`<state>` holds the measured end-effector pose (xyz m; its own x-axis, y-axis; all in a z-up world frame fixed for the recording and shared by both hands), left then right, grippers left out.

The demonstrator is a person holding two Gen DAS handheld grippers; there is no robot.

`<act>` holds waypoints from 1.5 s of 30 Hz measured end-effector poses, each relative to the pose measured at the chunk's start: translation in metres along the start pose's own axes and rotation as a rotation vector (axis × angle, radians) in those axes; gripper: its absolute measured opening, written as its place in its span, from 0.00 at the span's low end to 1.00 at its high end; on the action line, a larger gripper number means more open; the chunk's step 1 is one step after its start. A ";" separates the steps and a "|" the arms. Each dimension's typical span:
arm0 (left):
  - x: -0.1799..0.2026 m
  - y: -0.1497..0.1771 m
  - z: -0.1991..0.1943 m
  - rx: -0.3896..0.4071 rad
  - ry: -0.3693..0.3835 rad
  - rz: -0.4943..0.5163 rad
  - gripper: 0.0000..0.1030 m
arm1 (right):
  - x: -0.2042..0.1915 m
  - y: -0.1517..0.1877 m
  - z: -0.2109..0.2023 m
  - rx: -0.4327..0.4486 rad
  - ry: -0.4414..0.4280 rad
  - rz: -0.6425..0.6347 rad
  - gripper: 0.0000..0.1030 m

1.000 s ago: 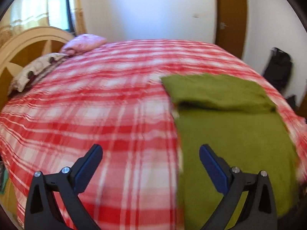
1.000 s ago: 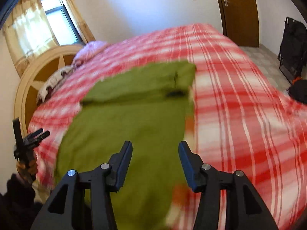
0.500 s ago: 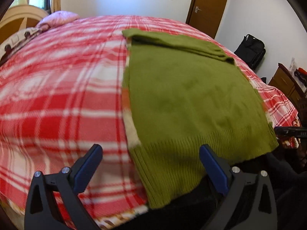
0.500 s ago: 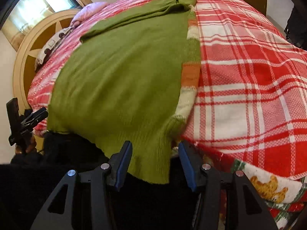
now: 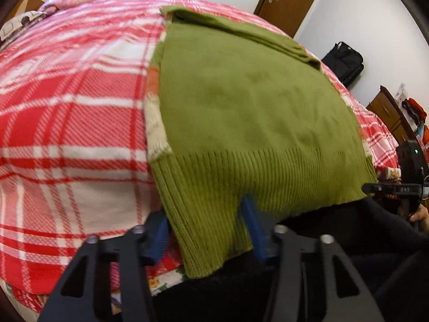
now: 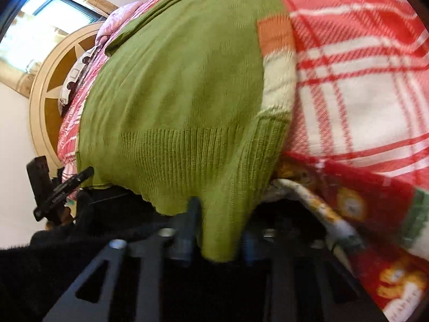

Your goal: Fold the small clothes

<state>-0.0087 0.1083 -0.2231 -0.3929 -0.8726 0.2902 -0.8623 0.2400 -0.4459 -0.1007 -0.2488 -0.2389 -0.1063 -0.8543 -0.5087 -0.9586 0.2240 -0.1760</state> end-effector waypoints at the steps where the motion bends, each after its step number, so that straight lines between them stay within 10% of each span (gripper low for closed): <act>1: 0.002 0.002 0.003 -0.012 0.005 0.003 0.38 | -0.002 0.000 0.000 0.001 -0.007 -0.011 0.13; 6: 0.010 0.006 0.004 -0.023 0.025 0.026 0.15 | -0.019 -0.001 -0.004 0.005 0.011 -0.064 0.08; 10: 0.017 0.002 -0.001 -0.015 0.024 0.031 0.07 | -0.035 -0.009 -0.027 0.053 -0.136 -0.047 0.07; 17: 0.013 -0.043 -0.046 0.088 0.137 -0.075 0.07 | -0.066 -0.066 -0.088 0.220 -0.318 -0.060 0.07; 25: 0.003 -0.147 -0.054 0.190 0.048 -0.082 0.07 | -0.060 -0.174 -0.079 0.335 -0.323 0.014 0.07; 36: -0.029 -0.198 0.017 0.058 -0.096 -0.115 0.16 | -0.008 -0.219 -0.037 0.277 -0.301 0.180 0.13; 38: -0.033 -0.203 0.011 0.062 -0.091 -0.105 0.31 | -0.009 -0.221 -0.048 0.296 -0.355 0.180 0.27; 40: -0.041 -0.207 -0.006 0.119 -0.138 -0.088 0.71 | -0.012 -0.221 -0.065 0.348 -0.392 0.170 0.65; 45: -0.061 -0.211 -0.054 0.258 -0.235 -0.054 0.87 | -0.024 -0.216 -0.103 0.456 -0.328 0.101 0.70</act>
<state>0.1802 0.1342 -0.1013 -0.2390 -0.9623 0.1296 -0.7589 0.1018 -0.6433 0.0815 -0.3255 -0.1017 -0.0337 -0.6440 -0.7643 -0.7292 0.5388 -0.4218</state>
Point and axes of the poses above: each gripper's, at about its wrist camera, not at the fingertips, and z roughly the way its jaws point, x to its right, y to its underside, the point moved 4 cm from there along z, roughly the way its jaws point, and after that the axes turned 4 degrees about -x, right-handed, at the moved point
